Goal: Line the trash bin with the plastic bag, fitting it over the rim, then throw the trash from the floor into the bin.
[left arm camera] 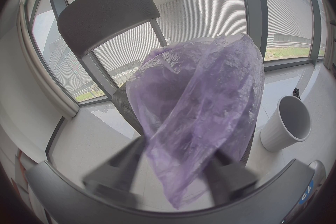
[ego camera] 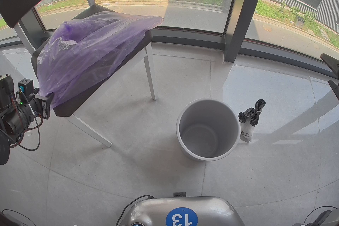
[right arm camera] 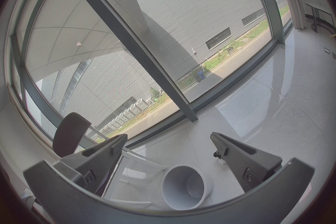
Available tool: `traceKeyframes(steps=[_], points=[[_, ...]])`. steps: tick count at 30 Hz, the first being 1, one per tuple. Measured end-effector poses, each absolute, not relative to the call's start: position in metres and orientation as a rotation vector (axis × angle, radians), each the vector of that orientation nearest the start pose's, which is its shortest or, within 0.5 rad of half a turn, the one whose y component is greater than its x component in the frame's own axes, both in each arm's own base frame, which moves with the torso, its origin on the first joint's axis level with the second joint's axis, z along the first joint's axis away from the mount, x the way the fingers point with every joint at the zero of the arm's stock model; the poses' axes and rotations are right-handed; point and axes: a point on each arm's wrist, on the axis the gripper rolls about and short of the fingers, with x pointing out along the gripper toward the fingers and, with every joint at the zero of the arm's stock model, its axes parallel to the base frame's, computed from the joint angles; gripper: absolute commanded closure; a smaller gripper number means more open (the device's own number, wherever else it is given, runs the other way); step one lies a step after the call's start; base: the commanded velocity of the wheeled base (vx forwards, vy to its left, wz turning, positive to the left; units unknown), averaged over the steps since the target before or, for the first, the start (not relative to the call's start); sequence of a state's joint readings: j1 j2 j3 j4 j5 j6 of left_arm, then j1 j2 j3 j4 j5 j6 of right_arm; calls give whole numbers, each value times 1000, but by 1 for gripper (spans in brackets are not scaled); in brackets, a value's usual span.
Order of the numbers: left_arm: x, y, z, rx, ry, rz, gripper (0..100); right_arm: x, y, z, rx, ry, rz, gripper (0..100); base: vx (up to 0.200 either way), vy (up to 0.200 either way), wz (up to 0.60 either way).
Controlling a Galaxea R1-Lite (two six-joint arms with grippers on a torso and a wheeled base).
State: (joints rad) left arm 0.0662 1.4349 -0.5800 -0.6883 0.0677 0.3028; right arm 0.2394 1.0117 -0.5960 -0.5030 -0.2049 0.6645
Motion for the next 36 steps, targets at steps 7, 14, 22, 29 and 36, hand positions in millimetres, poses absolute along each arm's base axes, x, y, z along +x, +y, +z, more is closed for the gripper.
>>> traceKeyframes(steps=[7,14,22,29,36], points=[[228,17,198,300,181,108,100,128,31,259,681,-53,89,0,0,0,0],[222,17,200,260,166,116,100,126,36,255,672,-28,115,0,0,0,0],[217,17,208,211,127,126,100,124,42,245,634,13,152,0,0,0,0],[213,17,212,209,108,127,100,122,42,244,633,12,157,0,0,0,0],[212,16,214,209,98,125,100,117,40,246,624,-4,163,0,0,0,0]])
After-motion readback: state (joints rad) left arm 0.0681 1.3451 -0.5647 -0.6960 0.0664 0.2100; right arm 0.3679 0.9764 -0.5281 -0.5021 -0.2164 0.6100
